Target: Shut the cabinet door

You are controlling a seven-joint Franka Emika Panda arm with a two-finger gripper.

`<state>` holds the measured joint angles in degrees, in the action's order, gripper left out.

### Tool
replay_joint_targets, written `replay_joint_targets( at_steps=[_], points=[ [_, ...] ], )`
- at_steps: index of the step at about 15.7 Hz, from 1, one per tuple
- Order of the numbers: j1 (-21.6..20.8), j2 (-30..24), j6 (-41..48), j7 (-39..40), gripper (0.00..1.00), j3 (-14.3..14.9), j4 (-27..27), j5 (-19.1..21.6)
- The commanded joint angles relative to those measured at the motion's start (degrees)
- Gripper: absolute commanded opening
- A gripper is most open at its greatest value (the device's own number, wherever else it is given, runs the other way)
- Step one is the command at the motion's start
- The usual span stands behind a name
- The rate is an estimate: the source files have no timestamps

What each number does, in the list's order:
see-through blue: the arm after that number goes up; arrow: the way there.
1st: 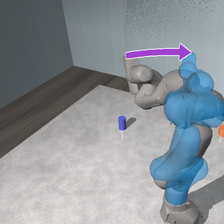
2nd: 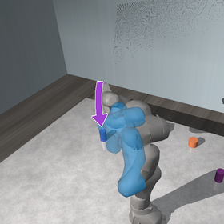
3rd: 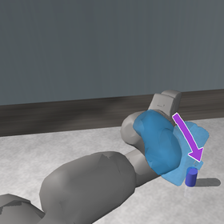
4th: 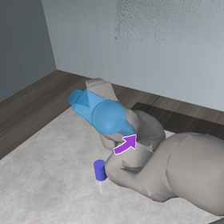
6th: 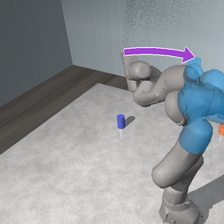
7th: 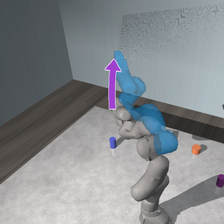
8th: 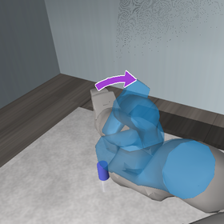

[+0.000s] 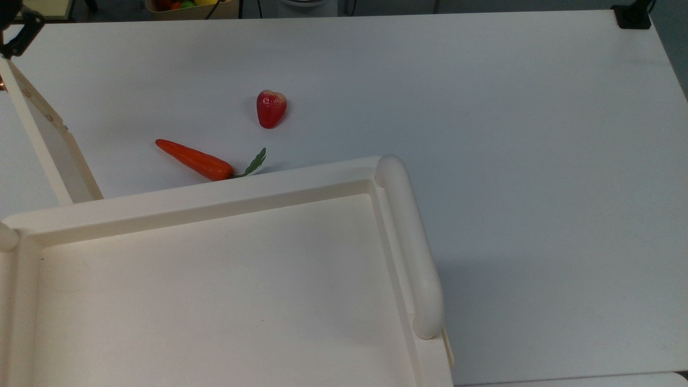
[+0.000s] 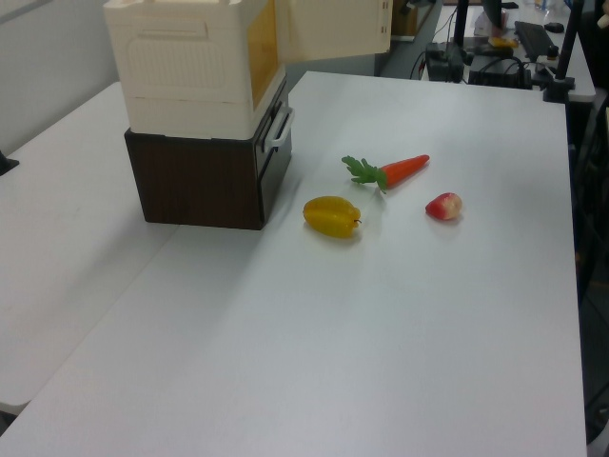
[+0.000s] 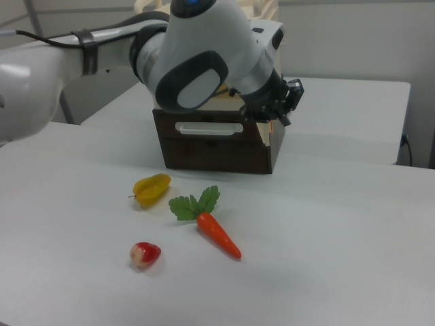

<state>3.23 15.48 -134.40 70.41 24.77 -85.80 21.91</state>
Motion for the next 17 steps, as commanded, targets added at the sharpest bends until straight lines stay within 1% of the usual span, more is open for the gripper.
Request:
replay_joint_targets(
  at_steps=[1,2,4,7,9,12,15,17],
  points=[
    [-0.59,3.24,-5.95,1.92,0.0,0.45,0.37,4.18],
    [-0.94,4.03,-8.23,2.27,0.0,0.11,0.37,4.98],
    [-1.46,4.56,-10.97,2.63,0.0,-0.51,0.28,5.34],
    [-4.18,3.25,-10.36,2.8,0.01,-0.86,-0.24,5.42],
    [-6.2,2.11,-8.53,2.8,0.01,-1.04,-1.47,5.51],
    [-7.79,1.05,-2.03,2.72,0.01,-1.48,-1.48,6.12],
    [-8.93,0.78,0.89,2.01,0.01,-2.79,-0.95,10.5],
    [-11.3,0.96,0.8,-1.48,0.02,-3.06,-0.77,13.06]
  ],
)
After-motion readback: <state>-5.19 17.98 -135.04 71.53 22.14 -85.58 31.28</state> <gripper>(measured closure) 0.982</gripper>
